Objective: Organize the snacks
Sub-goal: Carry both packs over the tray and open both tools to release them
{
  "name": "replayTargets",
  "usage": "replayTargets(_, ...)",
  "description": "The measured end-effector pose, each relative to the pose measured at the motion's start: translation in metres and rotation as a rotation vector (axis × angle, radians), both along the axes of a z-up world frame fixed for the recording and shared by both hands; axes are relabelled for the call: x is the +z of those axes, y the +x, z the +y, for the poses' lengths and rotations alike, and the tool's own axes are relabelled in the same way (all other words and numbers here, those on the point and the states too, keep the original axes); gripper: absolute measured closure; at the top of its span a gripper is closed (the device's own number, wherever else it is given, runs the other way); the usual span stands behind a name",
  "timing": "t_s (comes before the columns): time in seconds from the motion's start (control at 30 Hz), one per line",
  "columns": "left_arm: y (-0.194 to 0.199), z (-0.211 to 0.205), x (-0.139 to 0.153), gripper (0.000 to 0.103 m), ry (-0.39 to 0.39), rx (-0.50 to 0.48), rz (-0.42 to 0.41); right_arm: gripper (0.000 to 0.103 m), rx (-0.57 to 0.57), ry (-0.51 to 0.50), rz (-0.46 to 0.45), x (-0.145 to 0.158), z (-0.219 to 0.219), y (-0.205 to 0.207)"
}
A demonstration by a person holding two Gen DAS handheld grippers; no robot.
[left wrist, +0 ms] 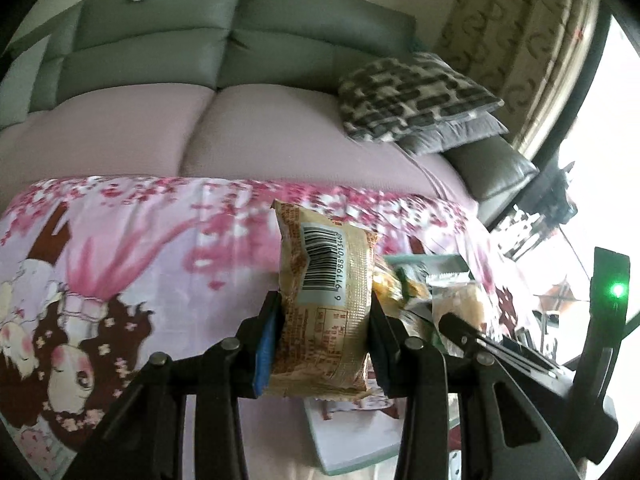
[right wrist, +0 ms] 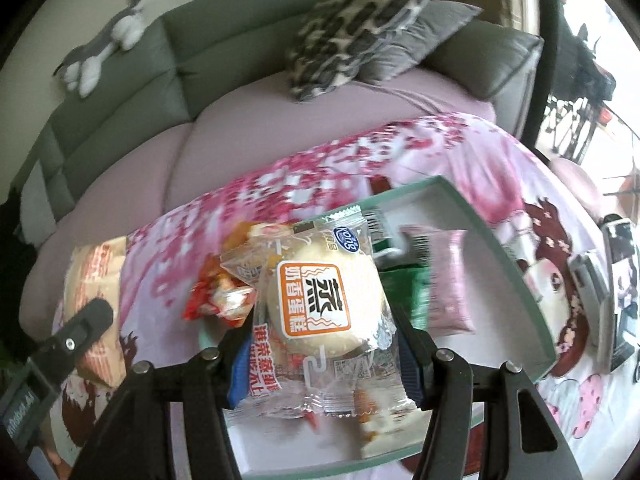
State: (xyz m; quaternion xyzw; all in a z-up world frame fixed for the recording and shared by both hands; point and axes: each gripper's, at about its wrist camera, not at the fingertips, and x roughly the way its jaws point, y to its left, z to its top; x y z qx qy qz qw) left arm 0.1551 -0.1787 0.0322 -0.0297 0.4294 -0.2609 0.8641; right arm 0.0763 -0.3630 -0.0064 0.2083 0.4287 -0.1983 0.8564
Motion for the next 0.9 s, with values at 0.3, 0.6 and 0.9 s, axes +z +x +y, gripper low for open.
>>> replayTargets(0.3, -0.005, -0.048, -0.024, 0.061, 0.020, -0.114, 0.042, 0.041, -0.057, 0.026, 0.001, -0.007, -0.030, -0.012)
replayTargets(0.6, -0.004, -0.074, -0.045, 0.062, 0.014, -0.181, 0.065, 0.039, -0.059, 0.005, 0.002, -0.007, -0.034, -0.011)
replayTargets(0.9, 0.003, -0.072, -0.051, 0.061, -0.008, -0.180, 0.098, 0.040, -0.051, 0.017, 0.000, -0.011, -0.034, -0.008)
